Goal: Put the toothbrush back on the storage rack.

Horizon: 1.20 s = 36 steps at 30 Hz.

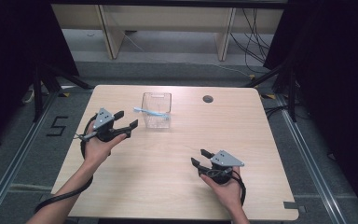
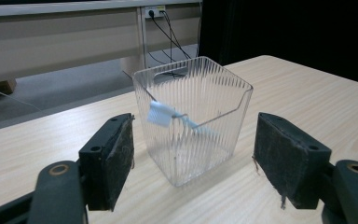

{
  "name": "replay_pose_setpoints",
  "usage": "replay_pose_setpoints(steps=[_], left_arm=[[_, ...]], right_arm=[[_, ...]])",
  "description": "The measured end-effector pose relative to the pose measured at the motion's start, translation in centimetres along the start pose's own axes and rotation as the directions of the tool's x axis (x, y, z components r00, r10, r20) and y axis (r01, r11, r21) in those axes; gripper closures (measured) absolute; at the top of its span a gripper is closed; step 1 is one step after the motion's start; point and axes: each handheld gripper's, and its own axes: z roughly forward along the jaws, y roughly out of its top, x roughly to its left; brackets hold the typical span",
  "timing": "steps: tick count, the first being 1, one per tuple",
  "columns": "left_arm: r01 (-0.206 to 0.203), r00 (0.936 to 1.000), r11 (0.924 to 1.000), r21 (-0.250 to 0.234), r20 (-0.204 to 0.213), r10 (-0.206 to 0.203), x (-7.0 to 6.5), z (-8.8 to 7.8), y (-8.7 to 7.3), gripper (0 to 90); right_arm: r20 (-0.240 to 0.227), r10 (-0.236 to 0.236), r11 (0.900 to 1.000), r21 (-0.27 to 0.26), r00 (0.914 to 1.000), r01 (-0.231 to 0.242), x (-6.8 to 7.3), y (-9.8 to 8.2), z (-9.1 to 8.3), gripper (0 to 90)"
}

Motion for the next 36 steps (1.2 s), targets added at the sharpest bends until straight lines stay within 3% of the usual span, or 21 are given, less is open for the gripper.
replay_pose_setpoints(steps=[1, 7, 10, 12, 13, 15, 21, 23, 25, 32, 36], left_arm=[[-0.001, 1.0, 1.0, 0.001, -0.001, 0.001, 0.0, -0.2, -0.2, 28.2], [0.018, 0.9998, 0.9998, 0.003, 0.004, -0.018, -0.2, -1.4, -1.3, 28.0], [0.029, 0.9996, 0.9996, 0.003, 0.006, -0.029, -0.4, -1.9, -2.0, 28.0], [0.02, 0.9998, 0.9997, 0.013, 0.001, -0.02, -0.4, -2.3, -2.4, 28.0], [0.019, 0.9998, 0.9998, 0.007, 0.004, -0.019, -0.4, -2.4, -2.5, 27.9], [0.016, 0.9999, 0.9997, 0.018, 0.0, -0.016, -0.6, -2.8, -3.0, 27.9], [0.011, 0.9999, 0.9997, 0.022, 0.0, -0.011, -0.7, -3.5, -4.4, 27.9], [0.012, 0.9999, 0.9996, 0.025, -0.001, -0.012, -0.7, -3.7, -4.9, 27.9], [0.002, 1.0, 0.9996, 0.029, -0.004, -0.002, -0.7, -4.0, -5.3, 27.8], [-0.019, 0.9997, 0.9993, 0.034, -0.013, 0.019, -0.7, -4.8, -6.8, 27.7], [-0.009, 0.9998, 0.9997, 0.024, -0.017, 0.01, -0.6, -5.1, -7.5, 27.5]], right_arm=[[0.002, -0.021, 1.0, -0.006, 0.9998, 0.021, -0.1, 0.0, 0.0, 47.2], [-0.015, -0.023, 0.999, -0.032, 0.9996, 0.023, -0.2, 0.0, 0.3, 47.1], [-0.009, -0.01, 1.0, -0.006, 0.9999, 0.01, -0.1, 0.0, 0.1, 47.1], [0.001, -0.027, 0.999, -0.016, 0.9996, 0.027, -0.2, 0.0, 0.1, 47.0], [-0.019, -0.005, 1.0, -0.016, 0.9998, 0.005, 0.0, 0.0, 0.3, 47.0], [-0.001, -0.018, 1.0, -0.006, 0.9998, 0.018, -0.1, 0.0, 0.1, 47.0], [-0.008, -0.001, 1.0, 0.0, 1.0, 0.001, 0.1, 0.0, 0.1, 47.0], [0.002, -0.028, 0.999, -0.015, 0.9996, 0.028, -0.1, 0.0, 0.1, 47.0], [-0.007, -0.01, 1.0, -0.007, 0.9999, 0.01, 0.0, 0.0, 0.2, 47.0], [-0.005, -0.014, 1.0, -0.007, 0.9999, 0.014, 0.0, -0.1, 0.1, 46.9], [-0.006, -0.011, 1.0, -0.006, 0.9999, 0.011, 0.0, -0.1, 0.1, 46.9]])
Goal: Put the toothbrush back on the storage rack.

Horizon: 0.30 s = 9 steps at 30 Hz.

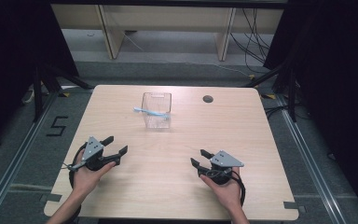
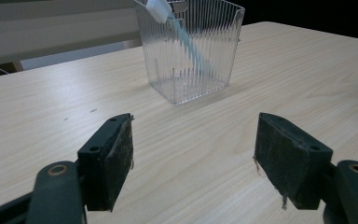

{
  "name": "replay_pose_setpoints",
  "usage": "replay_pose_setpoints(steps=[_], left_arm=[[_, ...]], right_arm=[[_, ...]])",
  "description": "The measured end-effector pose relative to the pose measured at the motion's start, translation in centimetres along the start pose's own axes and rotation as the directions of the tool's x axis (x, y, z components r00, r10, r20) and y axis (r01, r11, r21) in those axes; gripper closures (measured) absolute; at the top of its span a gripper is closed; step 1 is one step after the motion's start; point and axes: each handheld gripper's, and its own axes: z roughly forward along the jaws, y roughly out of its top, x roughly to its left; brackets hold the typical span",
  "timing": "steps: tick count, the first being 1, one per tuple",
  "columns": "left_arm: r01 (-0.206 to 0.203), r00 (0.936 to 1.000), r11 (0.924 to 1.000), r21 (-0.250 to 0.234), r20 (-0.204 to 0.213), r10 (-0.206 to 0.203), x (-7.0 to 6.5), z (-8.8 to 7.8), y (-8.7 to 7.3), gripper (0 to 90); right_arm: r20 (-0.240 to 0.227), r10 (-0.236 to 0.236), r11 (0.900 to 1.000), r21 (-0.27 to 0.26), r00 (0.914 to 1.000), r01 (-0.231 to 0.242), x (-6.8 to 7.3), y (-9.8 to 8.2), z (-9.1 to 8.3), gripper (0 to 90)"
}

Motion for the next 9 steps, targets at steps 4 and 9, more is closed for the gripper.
replay_pose_setpoints(steps=[4, 9], left_arm=[[-0.003, 0.9999, 1.0, 0.008, -0.013, 0.003, 0.0, -0.4, -0.8, 27.4], [0.001, 0.9998, 1.0, -0.009, -0.022, -0.001, 0.0, -0.7, -1.7, 27.3]], right_arm=[[-0.007, 0.005, 1.0, 0.012, 1.0, -0.005, 0.1, 0.0, 0.0, 46.9], [-0.003, -0.002, 1.0, 0.005, 1.0, 0.002, 0.1, 0.0, 0.1, 46.8]])
